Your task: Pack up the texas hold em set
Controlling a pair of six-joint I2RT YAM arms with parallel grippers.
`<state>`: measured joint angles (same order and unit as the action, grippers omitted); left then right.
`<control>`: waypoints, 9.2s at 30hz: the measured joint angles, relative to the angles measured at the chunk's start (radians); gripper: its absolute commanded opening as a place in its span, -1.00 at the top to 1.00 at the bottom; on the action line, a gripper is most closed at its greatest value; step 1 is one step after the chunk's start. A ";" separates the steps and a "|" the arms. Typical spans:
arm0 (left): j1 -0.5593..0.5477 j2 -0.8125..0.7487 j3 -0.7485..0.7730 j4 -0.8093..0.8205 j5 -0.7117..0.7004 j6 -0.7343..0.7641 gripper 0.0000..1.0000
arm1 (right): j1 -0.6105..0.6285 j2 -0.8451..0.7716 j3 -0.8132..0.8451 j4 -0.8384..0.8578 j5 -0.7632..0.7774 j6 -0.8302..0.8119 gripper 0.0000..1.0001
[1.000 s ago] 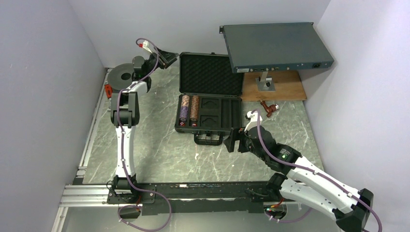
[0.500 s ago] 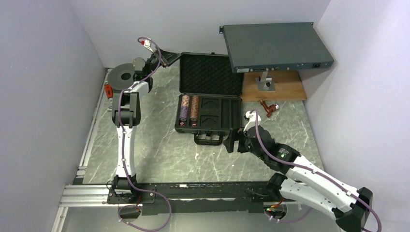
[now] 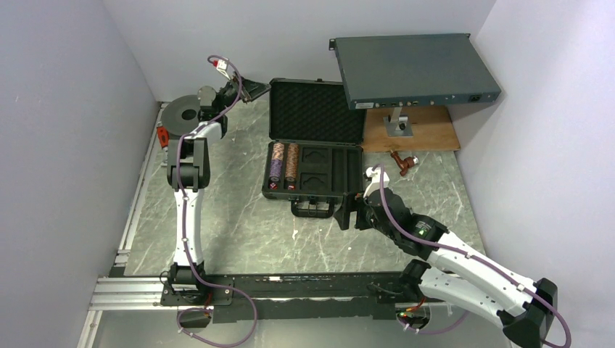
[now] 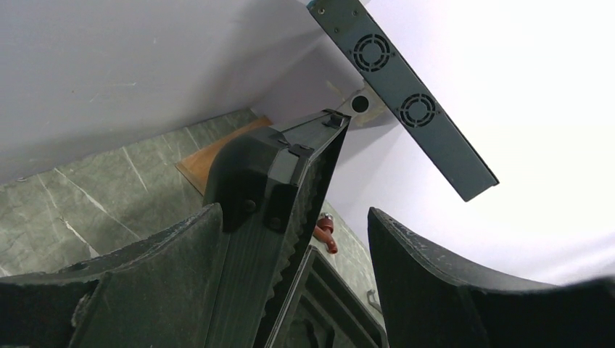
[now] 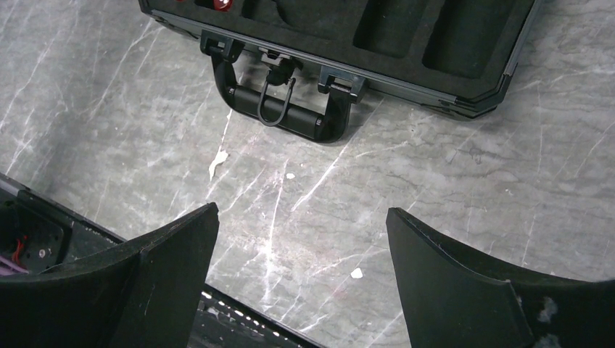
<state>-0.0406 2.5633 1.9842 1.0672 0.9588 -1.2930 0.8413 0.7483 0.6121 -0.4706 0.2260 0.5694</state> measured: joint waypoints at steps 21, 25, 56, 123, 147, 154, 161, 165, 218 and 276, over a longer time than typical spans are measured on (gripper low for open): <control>0.000 -0.026 -0.050 -0.077 0.045 0.119 -0.70 | 0.000 0.005 0.000 -0.002 0.000 0.000 -0.78; -0.004 -0.028 -0.019 -0.172 0.042 0.173 -0.71 | 0.000 0.005 0.000 -0.002 0.001 0.000 -0.78; -0.052 0.050 0.141 -0.210 0.050 0.195 -0.65 | 0.000 0.048 0.000 -0.001 0.001 0.000 -0.78; -0.023 -0.488 -0.789 0.186 0.285 0.291 -0.49 | -0.241 1.225 1.582 -0.155 -0.018 -0.190 -0.15; -0.023 -0.510 -0.837 0.231 0.278 0.357 -0.44 | -0.288 1.479 1.684 -0.006 -0.028 -0.333 0.86; -0.023 -0.510 -0.842 0.238 0.275 0.361 -0.54 | -0.298 1.479 1.653 -0.034 -0.130 -0.361 0.93; -0.035 -0.513 -0.868 0.174 0.284 0.409 -0.99 | -0.317 1.467 1.619 -0.027 -0.264 -0.370 1.00; -0.043 -0.517 -0.885 0.106 0.286 0.451 -0.99 | -0.321 1.440 1.581 -0.027 -0.327 -0.372 1.00; -0.109 -1.627 -1.358 -1.192 -0.454 0.943 -0.99 | -0.164 0.809 0.987 -0.052 -0.291 -0.341 -0.20; -0.327 -0.917 -1.053 -0.958 -0.501 0.824 -0.12 | -0.320 0.300 0.037 0.093 0.107 0.028 -0.50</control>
<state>-0.3676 1.6459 0.9314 0.1089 0.4580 -0.4686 0.5213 1.0485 0.6491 -0.3775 0.3328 0.5972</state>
